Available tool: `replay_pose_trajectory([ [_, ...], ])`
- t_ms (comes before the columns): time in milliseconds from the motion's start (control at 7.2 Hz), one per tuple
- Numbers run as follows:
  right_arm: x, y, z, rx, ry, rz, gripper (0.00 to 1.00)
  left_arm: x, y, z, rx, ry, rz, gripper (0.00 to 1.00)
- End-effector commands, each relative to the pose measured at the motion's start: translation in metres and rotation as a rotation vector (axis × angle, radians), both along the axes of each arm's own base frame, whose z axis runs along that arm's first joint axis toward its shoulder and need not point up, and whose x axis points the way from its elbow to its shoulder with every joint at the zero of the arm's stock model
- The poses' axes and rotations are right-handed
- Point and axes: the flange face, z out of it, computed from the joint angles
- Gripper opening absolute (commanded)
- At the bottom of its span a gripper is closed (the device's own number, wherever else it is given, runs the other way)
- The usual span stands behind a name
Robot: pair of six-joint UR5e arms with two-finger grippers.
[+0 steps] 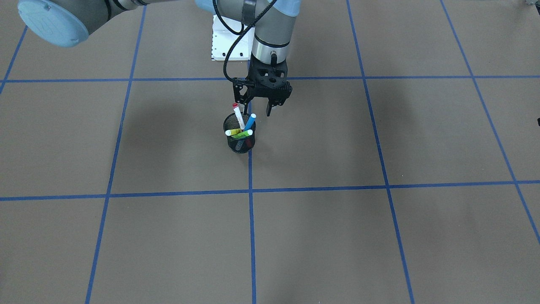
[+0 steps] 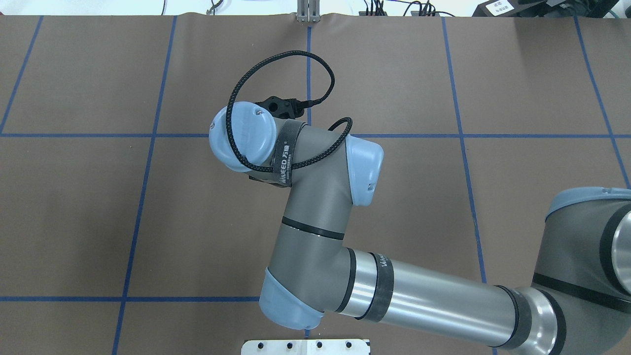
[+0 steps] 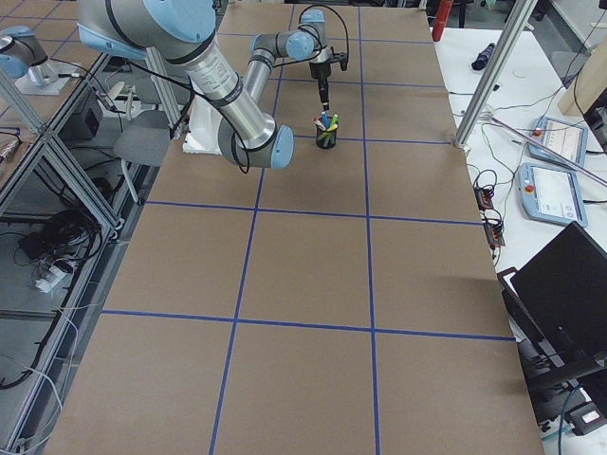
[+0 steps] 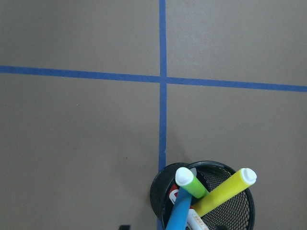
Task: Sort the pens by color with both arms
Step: 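Lower the right gripper into the cup and grasp the blue marker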
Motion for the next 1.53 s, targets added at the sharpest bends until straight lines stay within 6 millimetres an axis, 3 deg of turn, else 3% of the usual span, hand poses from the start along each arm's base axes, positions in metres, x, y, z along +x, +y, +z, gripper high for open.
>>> replay_pose_trajectory([
  [0,-0.015,0.008,0.006,0.039,0.049,-0.001,0.61,0.003,0.0,0.0,0.0,0.0,0.006,1.0],
  [278,-0.015,0.005,0.008,0.084,0.075,-0.025,0.55,0.006,0.0,0.0,0.0,0.0,0.01,1.0],
  [833,-0.027,0.007,0.021,0.113,0.126,-0.073,0.51,0.008,0.001,-0.001,-0.009,0.042,0.014,1.0],
  [1389,-0.029,0.01,0.019,0.115,0.123,-0.079,0.43,0.009,0.001,-0.001,-0.01,0.044,0.016,1.0],
])
